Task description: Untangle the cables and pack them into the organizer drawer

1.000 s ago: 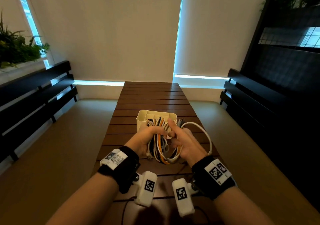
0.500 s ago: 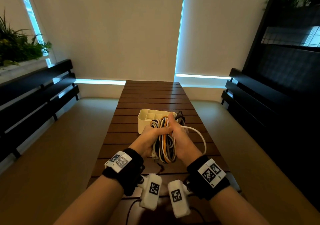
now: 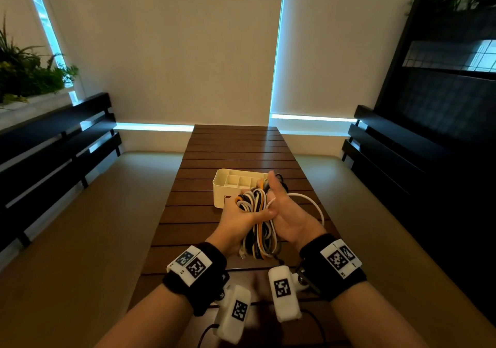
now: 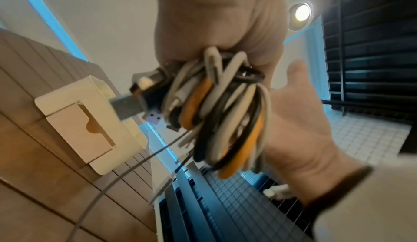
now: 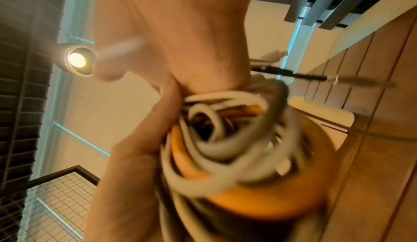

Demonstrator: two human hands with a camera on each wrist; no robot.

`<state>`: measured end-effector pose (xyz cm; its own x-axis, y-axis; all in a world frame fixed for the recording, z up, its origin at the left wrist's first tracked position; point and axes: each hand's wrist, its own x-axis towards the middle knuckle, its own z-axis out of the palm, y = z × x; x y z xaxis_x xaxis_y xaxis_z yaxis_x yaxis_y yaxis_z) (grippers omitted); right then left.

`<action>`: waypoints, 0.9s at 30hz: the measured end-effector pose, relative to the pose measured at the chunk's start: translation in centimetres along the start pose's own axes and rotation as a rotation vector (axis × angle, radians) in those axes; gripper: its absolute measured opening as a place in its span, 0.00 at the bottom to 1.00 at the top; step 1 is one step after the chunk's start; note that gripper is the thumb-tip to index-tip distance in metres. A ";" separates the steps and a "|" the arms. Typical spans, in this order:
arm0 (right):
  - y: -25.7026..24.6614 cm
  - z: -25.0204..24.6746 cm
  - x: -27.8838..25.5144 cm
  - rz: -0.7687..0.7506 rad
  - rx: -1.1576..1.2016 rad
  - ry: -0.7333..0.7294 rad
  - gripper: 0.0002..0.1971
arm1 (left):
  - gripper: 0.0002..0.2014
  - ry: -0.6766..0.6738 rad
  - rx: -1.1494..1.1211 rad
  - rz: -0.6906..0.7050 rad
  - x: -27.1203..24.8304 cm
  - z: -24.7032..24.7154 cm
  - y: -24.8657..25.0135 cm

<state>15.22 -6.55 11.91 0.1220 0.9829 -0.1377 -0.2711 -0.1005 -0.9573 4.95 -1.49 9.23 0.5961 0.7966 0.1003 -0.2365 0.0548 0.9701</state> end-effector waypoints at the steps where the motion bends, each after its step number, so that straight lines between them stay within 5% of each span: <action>1: -0.3 0.0 -0.1 0.026 -0.042 -0.012 0.32 | 0.22 0.026 0.016 0.020 0.0 0.0 -0.3; 4: -1.1 0.0 -0.2 0.133 -0.293 0.019 0.25 | 0.23 0.081 0.078 0.055 0.5 0.0 -0.9; 7: -1.8 -0.2 -0.2 0.235 -0.527 0.047 0.36 | 0.23 0.063 0.132 0.052 0.8 -0.2 -1.0; 11: -3.6 -2.2 -1.6 0.264 -0.930 -0.005 0.15 | 0.21 0.081 0.217 -0.007 1.6 -1.6 -1.0; 13: -4.3 -2.9 -2.0 0.264 -0.990 -0.125 0.11 | 0.20 0.046 0.301 -0.066 2.1 -2.2 -1.0; 16: -4.2 -2.4 -2.1 0.146 -0.820 -0.218 0.13 | 0.18 -0.060 0.357 -0.133 2.4 -2.2 -0.9; 19: -3.7 -2.0 -1.3 -0.111 -0.229 -0.028 0.03 | 0.18 -0.099 0.347 -0.119 2.1 -1.6 -0.5; 21: -2.9 -2.5 -0.7 -0.248 -0.006 0.080 0.10 | 0.19 -0.131 0.341 -0.101 1.7 -1.4 -0.3; 25: -0.5 -3.7 -0.2 -0.252 -0.637 -0.033 0.26 | 0.16 -0.214 0.292 -0.125 1.1 -1.1 0.8; 27: -0.1 -4.1 -0.2 -0.194 -0.680 -0.073 0.31 | 0.18 -0.264 0.271 -0.149 1.2 -1.2 1.4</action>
<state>19.15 -7.41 10.95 0.0368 0.9983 0.0460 0.4081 0.0270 -0.9125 4.43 0.20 10.40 0.7935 0.6080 -0.0269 0.0572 -0.0305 0.9979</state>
